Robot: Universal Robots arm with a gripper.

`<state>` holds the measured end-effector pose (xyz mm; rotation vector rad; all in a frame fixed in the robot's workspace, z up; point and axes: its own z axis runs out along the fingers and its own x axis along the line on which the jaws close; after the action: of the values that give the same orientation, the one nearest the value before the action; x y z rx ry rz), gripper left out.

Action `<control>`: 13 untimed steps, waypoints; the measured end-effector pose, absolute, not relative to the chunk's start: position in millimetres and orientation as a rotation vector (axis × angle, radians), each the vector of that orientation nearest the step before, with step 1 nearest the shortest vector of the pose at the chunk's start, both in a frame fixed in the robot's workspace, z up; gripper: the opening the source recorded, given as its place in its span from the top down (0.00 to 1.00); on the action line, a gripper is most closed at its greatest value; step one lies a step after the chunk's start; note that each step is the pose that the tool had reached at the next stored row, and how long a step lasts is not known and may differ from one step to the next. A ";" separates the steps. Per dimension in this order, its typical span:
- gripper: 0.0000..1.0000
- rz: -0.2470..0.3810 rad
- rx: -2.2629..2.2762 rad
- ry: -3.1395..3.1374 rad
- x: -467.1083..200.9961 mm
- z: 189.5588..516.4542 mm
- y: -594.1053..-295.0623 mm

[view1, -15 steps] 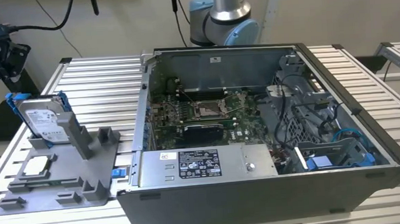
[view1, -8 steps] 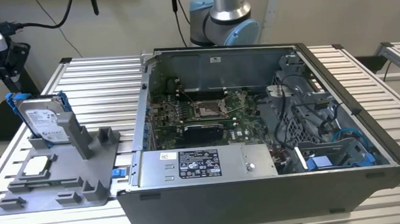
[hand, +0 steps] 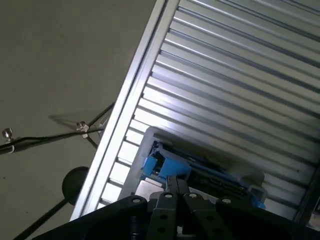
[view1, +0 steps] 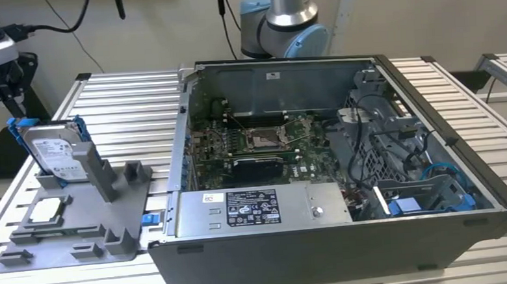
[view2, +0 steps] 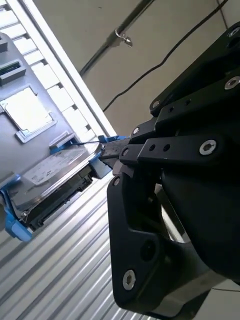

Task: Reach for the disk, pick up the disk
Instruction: 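Pick up the disk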

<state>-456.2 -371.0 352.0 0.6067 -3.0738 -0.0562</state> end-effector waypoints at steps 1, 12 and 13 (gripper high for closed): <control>1.00 -0.056 0.634 -3.068 -456.2 352.0 -371.0; 1.00 -0.054 0.935 -2.986 -456.3 352.0 -370.9; 1.00 -0.054 0.963 -2.977 -456.3 352.0 -371.0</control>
<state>-456.3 -371.0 352.0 0.9628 -2.9771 -0.0542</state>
